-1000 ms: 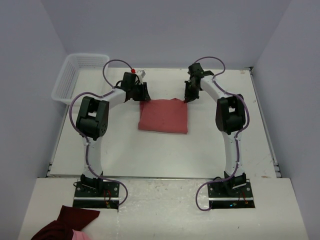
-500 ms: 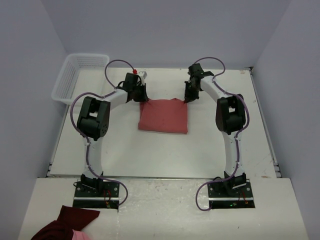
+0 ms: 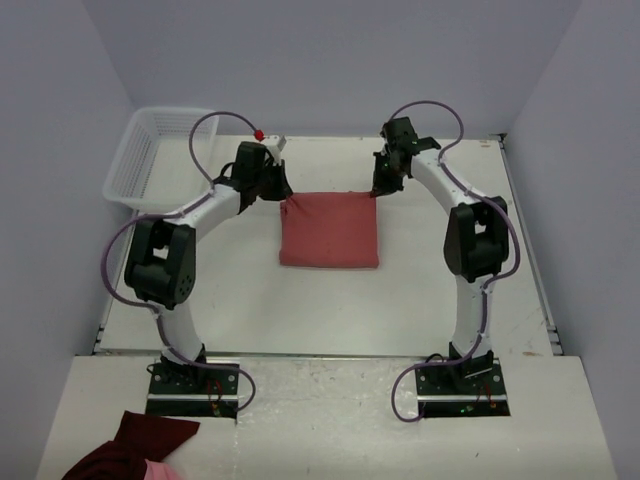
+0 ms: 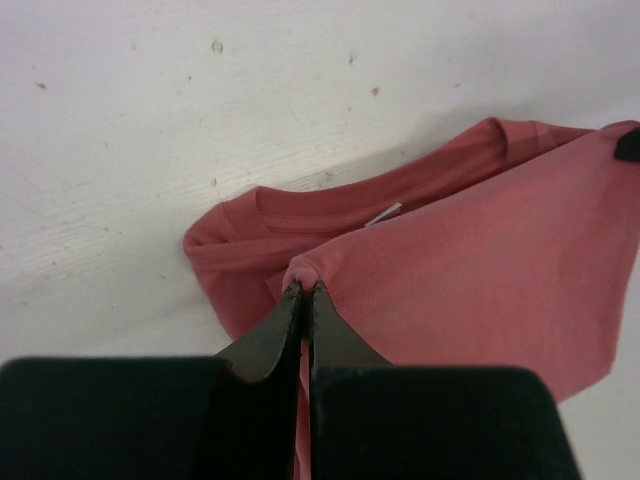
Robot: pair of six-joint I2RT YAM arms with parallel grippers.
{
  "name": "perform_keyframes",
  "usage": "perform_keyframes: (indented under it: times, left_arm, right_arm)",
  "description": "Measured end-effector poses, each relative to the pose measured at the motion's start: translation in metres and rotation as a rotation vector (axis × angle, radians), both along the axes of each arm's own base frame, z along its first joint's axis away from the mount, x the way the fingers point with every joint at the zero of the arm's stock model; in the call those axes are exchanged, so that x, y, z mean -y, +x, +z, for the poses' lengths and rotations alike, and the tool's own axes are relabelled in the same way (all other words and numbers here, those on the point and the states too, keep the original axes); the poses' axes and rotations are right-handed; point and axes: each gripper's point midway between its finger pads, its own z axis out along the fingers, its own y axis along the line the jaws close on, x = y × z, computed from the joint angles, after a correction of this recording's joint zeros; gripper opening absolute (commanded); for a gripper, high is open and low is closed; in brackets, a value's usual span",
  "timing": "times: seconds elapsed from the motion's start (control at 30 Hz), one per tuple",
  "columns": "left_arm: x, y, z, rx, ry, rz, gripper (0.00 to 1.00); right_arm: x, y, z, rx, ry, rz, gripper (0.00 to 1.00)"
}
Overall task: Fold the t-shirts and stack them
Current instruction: Fold the long partially folded tshirt into a neat square
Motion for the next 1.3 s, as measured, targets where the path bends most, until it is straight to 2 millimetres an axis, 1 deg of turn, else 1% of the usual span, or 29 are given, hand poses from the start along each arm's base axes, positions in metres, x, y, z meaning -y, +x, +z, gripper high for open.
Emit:
perform_keyframes:
  times: [0.03, 0.13, 0.2, 0.23, 0.3, 0.37, 0.47, 0.6, 0.67, 0.73, 0.8, 0.93, 0.97, 1.03, 1.07, 1.1, 1.13, 1.17, 1.2, 1.23, 1.27, 1.3]
  left_arm:
    - [0.0, -0.002, 0.013, 0.028, -0.008, 0.0, 0.0]
    - [0.001, -0.007, 0.042, 0.087, -0.025, 0.006, 0.0]
    - [0.001, -0.008, 0.049, 0.105, -0.024, 0.012, 0.0]
    - [0.0, -0.007, 0.05, 0.109, -0.02, 0.017, 0.0]
    - [-0.003, -0.007, 0.043, 0.099, -0.006, 0.031, 0.0]
    - [-0.005, -0.006, 0.03, 0.077, 0.011, 0.042, 0.0]
    - [-0.008, -0.002, -0.002, 0.021, 0.045, 0.055, 0.0]
    - [-0.01, 0.005, -0.061, -0.079, 0.096, 0.069, 0.0]
    - [-0.011, 0.009, -0.08, -0.11, 0.109, 0.073, 0.0]
    - [-0.01, 0.026, -0.074, -0.082, 0.109, 0.083, 0.0]
    - [-0.009, 0.044, -0.066, -0.043, 0.106, 0.093, 0.0]
    - [-0.014, 0.056, -0.056, -0.017, 0.103, 0.104, 0.01]
    - [-0.015, 0.058, -0.053, -0.011, 0.101, 0.107, 0.05]
    - [-0.016, 0.061, -0.05, 0.001, 0.102, 0.105, 0.08]
    - [-0.016, 0.062, -0.049, 0.006, 0.1, 0.105, 0.12]
    - [-0.016, 0.062, -0.048, 0.009, 0.099, 0.104, 0.29]
    - [-0.015, 0.062, -0.047, 0.018, 0.095, 0.101, 0.41]
    - [-0.016, 0.06, -0.046, 0.025, 0.097, 0.098, 0.52]
    - [-0.017, 0.058, -0.045, 0.029, 0.096, 0.097, 0.78]
    - [-0.019, 0.056, -0.044, 0.036, 0.098, 0.096, 0.92]
    - [-0.02, 0.054, -0.041, 0.041, 0.095, 0.099, 1.0]
    - [-0.022, 0.05, -0.037, 0.045, 0.093, 0.107, 1.0]
  right_arm:
    - [0.0, -0.001, 0.007, 0.013, 0.003, 0.002, 0.0]
    - [0.001, -0.004, 0.022, 0.04, 0.011, 0.005, 0.0]
    - [0.001, -0.003, 0.026, 0.05, 0.013, 0.007, 0.0]
    - [0.001, -0.003, 0.026, 0.051, 0.013, 0.009, 0.0]
    - [0.0, -0.004, 0.023, 0.042, 0.012, 0.012, 0.0]
    - [-0.001, -0.001, 0.02, 0.034, 0.01, 0.014, 0.0]
    - [-0.004, 0.009, 0.006, 0.018, 0.007, 0.017, 0.0]
    - [-0.009, 0.023, -0.024, -0.027, -0.006, 0.02, 0.0]
    - [-0.009, 0.028, -0.037, -0.043, -0.014, 0.021, 0.0]
    - [-0.008, 0.029, -0.048, -0.065, -0.027, 0.021, 0.0]
    - [-0.008, 0.03, -0.052, -0.074, -0.033, 0.021, 0.0]
    - [-0.007, 0.033, -0.047, -0.066, -0.035, 0.023, 0.01]
    - [-0.007, 0.034, -0.046, -0.06, -0.037, 0.023, 0.04]
    - [-0.007, 0.036, -0.044, -0.052, -0.04, 0.024, 0.06]
    - [-0.006, 0.036, -0.044, -0.049, -0.044, 0.024, 0.11]
    - [-0.005, 0.037, -0.043, -0.046, -0.05, 0.022, 0.16]
    - [-0.004, 0.038, -0.043, -0.042, -0.058, 0.021, 0.26]
    - [-0.002, 0.039, -0.043, -0.037, -0.067, 0.019, 0.28]
    - [0.0, 0.04, -0.042, -0.031, -0.082, 0.017, 0.32]
    - [0.002, 0.042, -0.041, -0.025, -0.09, 0.016, 0.36]
    - [0.004, 0.043, -0.04, -0.019, -0.099, 0.014, 0.41]
    - [0.006, 0.044, -0.039, -0.011, -0.107, 0.01, 0.46]
